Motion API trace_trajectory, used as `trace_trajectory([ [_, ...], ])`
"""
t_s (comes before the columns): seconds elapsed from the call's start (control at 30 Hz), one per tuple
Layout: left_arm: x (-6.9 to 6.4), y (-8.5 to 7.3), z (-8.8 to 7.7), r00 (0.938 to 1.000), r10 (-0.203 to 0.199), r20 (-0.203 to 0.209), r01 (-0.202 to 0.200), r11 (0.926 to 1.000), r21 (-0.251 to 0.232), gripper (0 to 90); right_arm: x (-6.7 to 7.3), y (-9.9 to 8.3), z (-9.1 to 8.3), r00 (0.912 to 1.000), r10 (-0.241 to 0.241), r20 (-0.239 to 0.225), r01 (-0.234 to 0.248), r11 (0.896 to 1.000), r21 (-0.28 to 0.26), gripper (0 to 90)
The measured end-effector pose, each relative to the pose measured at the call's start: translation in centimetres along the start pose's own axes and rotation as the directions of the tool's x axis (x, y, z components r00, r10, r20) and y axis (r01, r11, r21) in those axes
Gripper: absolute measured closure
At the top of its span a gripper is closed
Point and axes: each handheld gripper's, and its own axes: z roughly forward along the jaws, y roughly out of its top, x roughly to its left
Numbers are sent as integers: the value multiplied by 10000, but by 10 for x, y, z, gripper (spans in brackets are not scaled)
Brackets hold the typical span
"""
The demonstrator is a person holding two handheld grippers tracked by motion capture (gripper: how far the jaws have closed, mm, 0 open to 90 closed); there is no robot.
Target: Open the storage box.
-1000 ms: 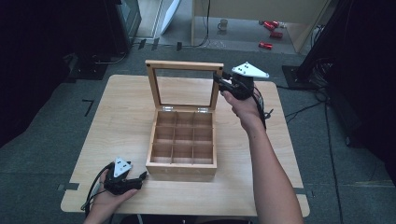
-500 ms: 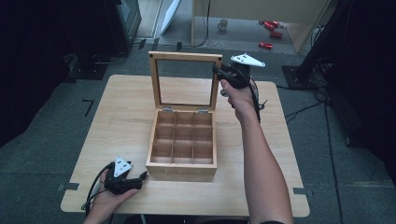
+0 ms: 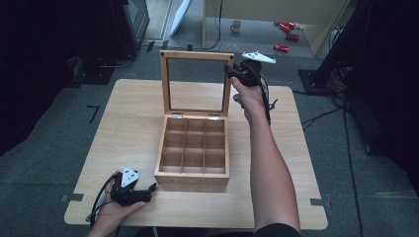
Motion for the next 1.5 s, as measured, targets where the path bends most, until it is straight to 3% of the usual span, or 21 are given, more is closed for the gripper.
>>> trace_trajectory([
  [0.43,0,0,0,10000,15,-11,-15,10000,-1,151,2,-2,5,9995,255,177,-251,9995,-197,661],
  [0.53,0,0,0,10000,9,6,-9,10000,6,151,4,-2,3,9995,242,204,-237,9994,-245,625],
  [0.57,0,0,0,10000,11,4,-11,10000,8,151,6,-3,-1,9995,296,114,-292,9991,-310,511],
  [0.67,0,0,0,10000,31,-4,-31,10000,8,151,11,-5,-7,9998,206,49,-205,9997,-163,366],
  [0.77,0,0,0,10000,39,-9,-39,10000,9,151,13,-7,-11,10000,14,97,-15,10000,85,290],
  [0.83,0,0,0,10000,37,-9,-37,10000,16,151,15,-14,-20,9993,-297,224,291,9993,234,215],
  [1.0,0,0,0,10000,42,3,-42,10000,24,151,11,-29,-39,9990,-351,283,341,9989,334,137],
  [1.5,0,0,0,10000,43,-1,-43,10000,20,152,-14,-80,-96,9963,-565,651,529,9970,558,130],
])
